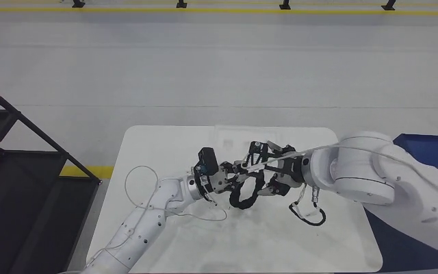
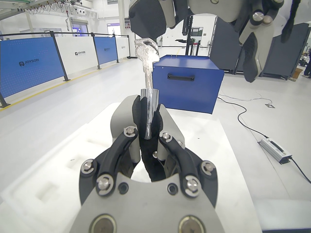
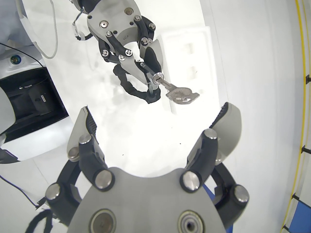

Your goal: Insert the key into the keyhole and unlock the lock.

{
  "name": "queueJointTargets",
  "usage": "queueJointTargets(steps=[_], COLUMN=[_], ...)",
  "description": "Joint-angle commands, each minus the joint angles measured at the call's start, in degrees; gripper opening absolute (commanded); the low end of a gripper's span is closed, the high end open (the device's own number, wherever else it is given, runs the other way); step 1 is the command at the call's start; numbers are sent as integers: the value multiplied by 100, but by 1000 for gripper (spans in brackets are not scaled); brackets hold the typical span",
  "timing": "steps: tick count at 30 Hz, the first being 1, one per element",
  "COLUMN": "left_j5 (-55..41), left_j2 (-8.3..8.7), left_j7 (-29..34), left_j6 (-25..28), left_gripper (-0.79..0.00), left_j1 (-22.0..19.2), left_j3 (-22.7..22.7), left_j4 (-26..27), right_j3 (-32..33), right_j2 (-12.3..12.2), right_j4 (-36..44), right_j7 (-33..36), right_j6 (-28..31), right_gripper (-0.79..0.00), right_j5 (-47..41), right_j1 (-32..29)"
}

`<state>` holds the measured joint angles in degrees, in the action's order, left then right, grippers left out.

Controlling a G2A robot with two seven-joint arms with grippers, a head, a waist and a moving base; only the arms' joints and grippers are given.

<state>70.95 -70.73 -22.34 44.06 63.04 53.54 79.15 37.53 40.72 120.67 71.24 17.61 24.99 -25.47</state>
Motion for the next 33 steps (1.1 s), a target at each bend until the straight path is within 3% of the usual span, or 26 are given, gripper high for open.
queueJointTargets(steps=[1,10,28,33], left_j5=[13,20,115,152], left_j2=[-6,-27,-48,-50], left_j7=[3,-3,-67,-78], left_j6=[15,36,27,57], left_gripper=[-785,-785,-785,-785], left_j1=[-9,-48,-77,-75], left_j3=[-14,-28,-3,0], left_j4=[3,-10,-61,-71], right_j3=[-29,-234,-213,-34], right_j2=[28,175,347,294], right_j4=[-35,-117,-344,-394], right_j7=[-38,60,319,140], right_j6=[142,461,435,1038], right_gripper=[0,0,0,0], right_j5=[39,-248,-345,-32], right_j1=[13,68,263,212])
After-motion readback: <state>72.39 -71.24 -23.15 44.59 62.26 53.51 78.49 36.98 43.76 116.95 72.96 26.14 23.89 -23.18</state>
